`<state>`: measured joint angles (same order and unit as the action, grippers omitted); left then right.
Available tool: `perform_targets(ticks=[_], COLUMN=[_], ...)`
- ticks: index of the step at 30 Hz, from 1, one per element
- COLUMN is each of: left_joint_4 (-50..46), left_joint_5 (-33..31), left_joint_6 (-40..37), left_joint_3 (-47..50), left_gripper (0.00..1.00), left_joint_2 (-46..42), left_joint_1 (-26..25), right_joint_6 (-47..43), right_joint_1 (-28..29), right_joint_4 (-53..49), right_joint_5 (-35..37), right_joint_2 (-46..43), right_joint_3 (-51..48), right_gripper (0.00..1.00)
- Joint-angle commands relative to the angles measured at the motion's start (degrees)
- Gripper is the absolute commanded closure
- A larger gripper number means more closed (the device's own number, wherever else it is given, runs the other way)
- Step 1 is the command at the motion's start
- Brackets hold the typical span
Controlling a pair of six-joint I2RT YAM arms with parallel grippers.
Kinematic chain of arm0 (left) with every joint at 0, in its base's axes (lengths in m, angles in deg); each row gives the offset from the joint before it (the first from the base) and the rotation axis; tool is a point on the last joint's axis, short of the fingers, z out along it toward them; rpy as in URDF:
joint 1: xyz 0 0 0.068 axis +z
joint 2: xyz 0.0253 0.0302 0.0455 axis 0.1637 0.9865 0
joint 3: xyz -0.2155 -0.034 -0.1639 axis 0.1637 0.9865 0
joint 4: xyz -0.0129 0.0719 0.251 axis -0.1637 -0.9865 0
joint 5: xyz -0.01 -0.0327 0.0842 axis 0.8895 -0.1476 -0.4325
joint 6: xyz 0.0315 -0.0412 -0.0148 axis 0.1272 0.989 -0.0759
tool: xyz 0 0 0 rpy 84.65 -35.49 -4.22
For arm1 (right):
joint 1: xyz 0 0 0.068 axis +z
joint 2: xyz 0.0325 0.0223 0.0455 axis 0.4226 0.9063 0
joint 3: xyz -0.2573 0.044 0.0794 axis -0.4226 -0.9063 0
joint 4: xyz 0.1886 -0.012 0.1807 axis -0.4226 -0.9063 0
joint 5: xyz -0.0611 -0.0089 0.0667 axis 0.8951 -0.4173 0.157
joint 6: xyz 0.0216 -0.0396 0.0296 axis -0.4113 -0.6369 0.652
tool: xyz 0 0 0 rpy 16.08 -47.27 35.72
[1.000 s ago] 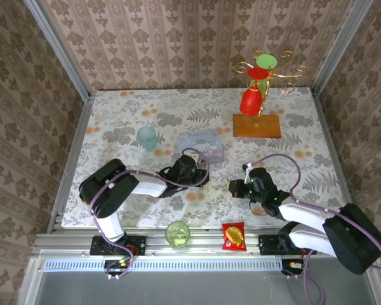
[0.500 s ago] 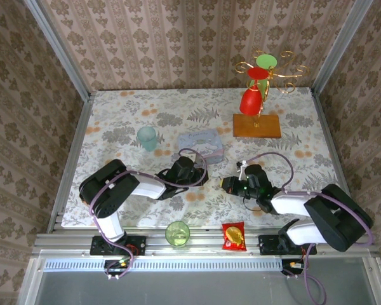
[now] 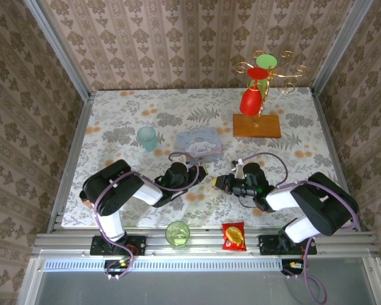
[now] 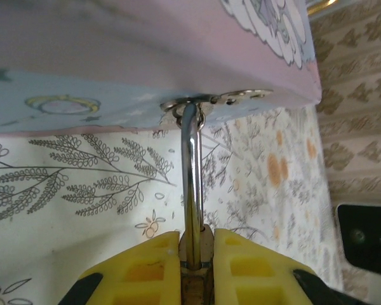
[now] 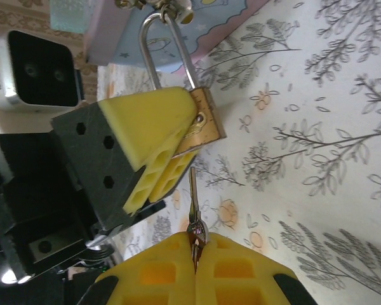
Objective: Unlock a padlock with a key
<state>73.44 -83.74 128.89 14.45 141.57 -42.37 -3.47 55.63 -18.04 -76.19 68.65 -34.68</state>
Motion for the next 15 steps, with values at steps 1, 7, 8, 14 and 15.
perform_targets(ticks=[1, 7, 8, 14, 15], left_joint_4=[13.5, 17.4, 17.5, 17.5, 17.5], left_joint_5=[-4.2, -5.9, -6.1, -6.7, -6.9], left_joint_6=[6.4, 9.8, 10.5, 10.6, 10.7], left_joint_3=[1.0, 0.5, 0.5, 0.2, 0.2], left_gripper=[1.00, 1.00, 1.00, 1.00, 1.00], left_joint_2=[1.4, 3.2, 3.3, 2.2, 2.2], left_joint_1=[-0.2, -0.7, -0.8, -1.2, -1.2], right_joint_6=[3.4, 7.2, 8.1, 8.7, 8.5], right_joint_1=[-0.3, -2.5, -2.8, -3.3, -3.4], right_joint_4=[7.4, 19.7, 22.2, 26.0, 25.9], right_joint_5=[-2.4, -6.3, -6.9, -7.7, -7.9], right_joint_2=[1.9, 9.5, 11.4, 16.5, 16.3], right_joint_3=[0.6, -0.3, -0.2, 0.7, 0.9], right_gripper=[1.00, 1.00, 1.00, 1.00, 1.00])
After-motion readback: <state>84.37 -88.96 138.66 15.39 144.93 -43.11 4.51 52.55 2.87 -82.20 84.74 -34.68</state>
